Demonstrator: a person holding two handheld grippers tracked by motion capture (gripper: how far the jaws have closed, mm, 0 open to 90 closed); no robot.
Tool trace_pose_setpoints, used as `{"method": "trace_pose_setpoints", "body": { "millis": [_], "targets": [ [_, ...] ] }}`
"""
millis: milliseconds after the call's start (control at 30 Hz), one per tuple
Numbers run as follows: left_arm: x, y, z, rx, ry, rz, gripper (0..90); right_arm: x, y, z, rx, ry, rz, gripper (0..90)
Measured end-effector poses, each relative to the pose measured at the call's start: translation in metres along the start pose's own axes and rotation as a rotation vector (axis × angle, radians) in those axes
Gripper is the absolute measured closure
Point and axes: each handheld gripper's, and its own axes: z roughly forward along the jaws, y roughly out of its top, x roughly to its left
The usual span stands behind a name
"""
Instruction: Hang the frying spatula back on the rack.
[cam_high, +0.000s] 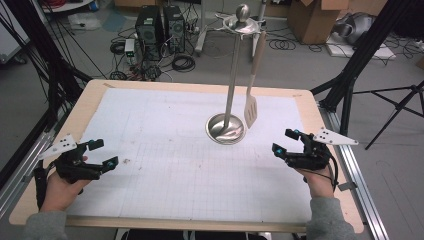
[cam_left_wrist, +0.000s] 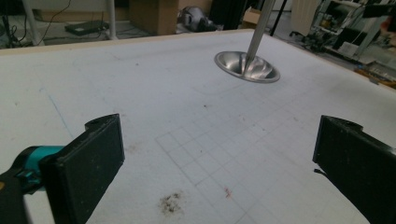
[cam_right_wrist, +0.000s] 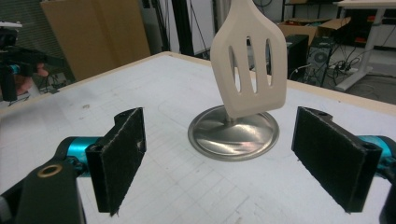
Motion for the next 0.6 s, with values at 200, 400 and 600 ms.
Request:
{"method": "trace_pose_setpoints", "body": {
  "millis": [200, 400, 600],
  "targets": [
    [-0.005, 0.005, -0.001, -0.056, -0.023, 0.024, 2.5, -0.002, -0.011, -0.003, 0.026, -0.003, 0.0, 16.6],
    [-0.007, 0.006, 0.002, -0.049, -0.023, 0.032, 2.5, -0.006, -0.021, -0.011, 0.025, -0.02, 0.033, 16.5],
    [-0.005, 0.006, 0.001, -0.052, -0.019, 0.027, 2.5, -0.007, -0.025, -0.019, 0.015, -0.036, 0.049, 16.5]
  ]
}}
